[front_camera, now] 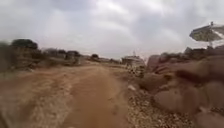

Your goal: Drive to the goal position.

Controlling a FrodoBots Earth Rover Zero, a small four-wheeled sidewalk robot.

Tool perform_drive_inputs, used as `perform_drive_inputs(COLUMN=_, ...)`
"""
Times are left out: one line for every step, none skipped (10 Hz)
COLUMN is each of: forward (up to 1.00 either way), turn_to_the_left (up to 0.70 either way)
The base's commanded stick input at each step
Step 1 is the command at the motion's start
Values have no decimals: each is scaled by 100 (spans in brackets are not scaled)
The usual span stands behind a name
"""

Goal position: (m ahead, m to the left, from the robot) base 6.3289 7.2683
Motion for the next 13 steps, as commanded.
perform_drive_inputs(forward=50, turn_to_the_left=0)
perform_drive_inputs(forward=50, turn_to_the_left=0)
perform_drive_inputs(forward=50, turn_to_the_left=4)
perform_drive_inputs(forward=50, turn_to_the_left=37)
perform_drive_inputs(forward=50, turn_to_the_left=50)
perform_drive_inputs(forward=50, turn_to_the_left=24)
perform_drive_inputs(forward=50, turn_to_the_left=0)
perform_drive_inputs(forward=50, turn_to_the_left=0)
perform_drive_inputs(forward=50, turn_to_the_left=0)
perform_drive_inputs(forward=50, turn_to_the_left=19)
perform_drive_inputs(forward=50, turn_to_the_left=46)
perform_drive_inputs(forward=50, turn_to_the_left=39)
perform_drive_inputs(forward=50, turn_to_the_left=0)
